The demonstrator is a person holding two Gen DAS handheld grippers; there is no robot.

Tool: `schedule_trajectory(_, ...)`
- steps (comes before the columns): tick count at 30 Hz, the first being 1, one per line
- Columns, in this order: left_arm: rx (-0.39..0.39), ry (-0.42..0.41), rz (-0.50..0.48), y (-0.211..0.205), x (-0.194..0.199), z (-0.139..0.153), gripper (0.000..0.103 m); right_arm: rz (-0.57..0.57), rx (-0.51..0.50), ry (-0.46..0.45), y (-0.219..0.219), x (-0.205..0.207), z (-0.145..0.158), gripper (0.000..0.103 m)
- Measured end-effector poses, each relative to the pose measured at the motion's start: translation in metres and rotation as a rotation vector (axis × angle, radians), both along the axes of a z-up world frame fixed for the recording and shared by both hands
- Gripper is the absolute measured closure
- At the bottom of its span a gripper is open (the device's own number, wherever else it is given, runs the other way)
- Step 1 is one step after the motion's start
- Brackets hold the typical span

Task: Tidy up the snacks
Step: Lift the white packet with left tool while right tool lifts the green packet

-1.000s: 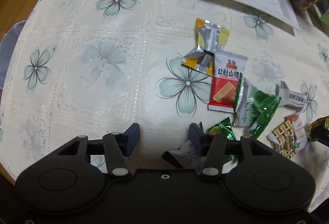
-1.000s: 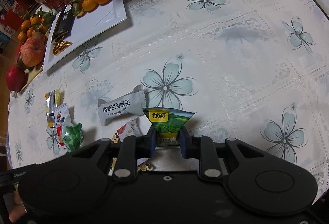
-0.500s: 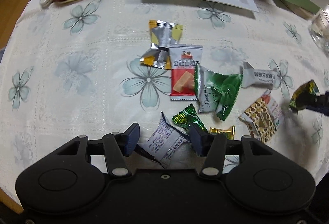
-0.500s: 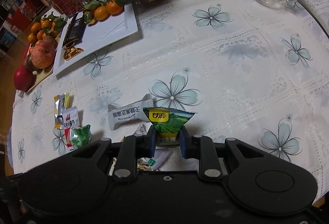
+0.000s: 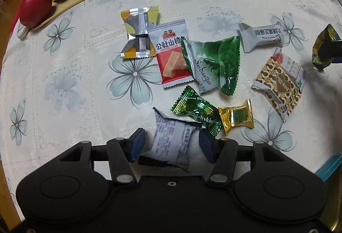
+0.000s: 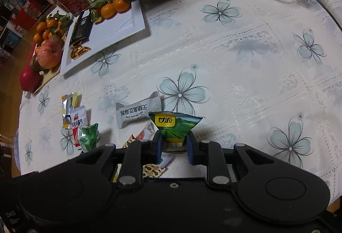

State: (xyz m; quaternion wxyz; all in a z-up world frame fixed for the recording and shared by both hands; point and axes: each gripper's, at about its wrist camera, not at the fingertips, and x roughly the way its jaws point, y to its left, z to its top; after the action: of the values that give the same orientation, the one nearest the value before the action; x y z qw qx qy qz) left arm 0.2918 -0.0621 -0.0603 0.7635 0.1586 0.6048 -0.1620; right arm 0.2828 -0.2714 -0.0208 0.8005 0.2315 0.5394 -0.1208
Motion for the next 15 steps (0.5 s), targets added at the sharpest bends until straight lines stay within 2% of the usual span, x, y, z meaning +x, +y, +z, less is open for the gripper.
schedule_trajectory(3,-0.061,0.029,0.055,0.005,0.003,0.001,0.054,0.007,-0.007,-0.006,0.001,0.0,0.001,0.079)
schedule_trajectory(5,-0.072,0.035,0.1,0.01,0.006,0.002,0.062,0.008,-0.011,-0.014,0.002,-0.001,0.002,0.079)
schedule_trajectory(9,-0.093,0.0,0.175,0.02,0.005,0.012,0.063,0.01,-0.031,-0.045,0.004,-0.005,0.007,0.079)
schedule_trajectory(13,-0.17,-0.017,0.239,0.03,-0.007,0.031,0.063,0.024,-0.056,-0.111,0.009,-0.016,0.019,0.079)
schedule_trajectory(15,-0.184,-0.053,0.252,0.033,-0.02,0.045,0.063,0.037,-0.069,-0.154,0.013,-0.025,0.027,0.079)
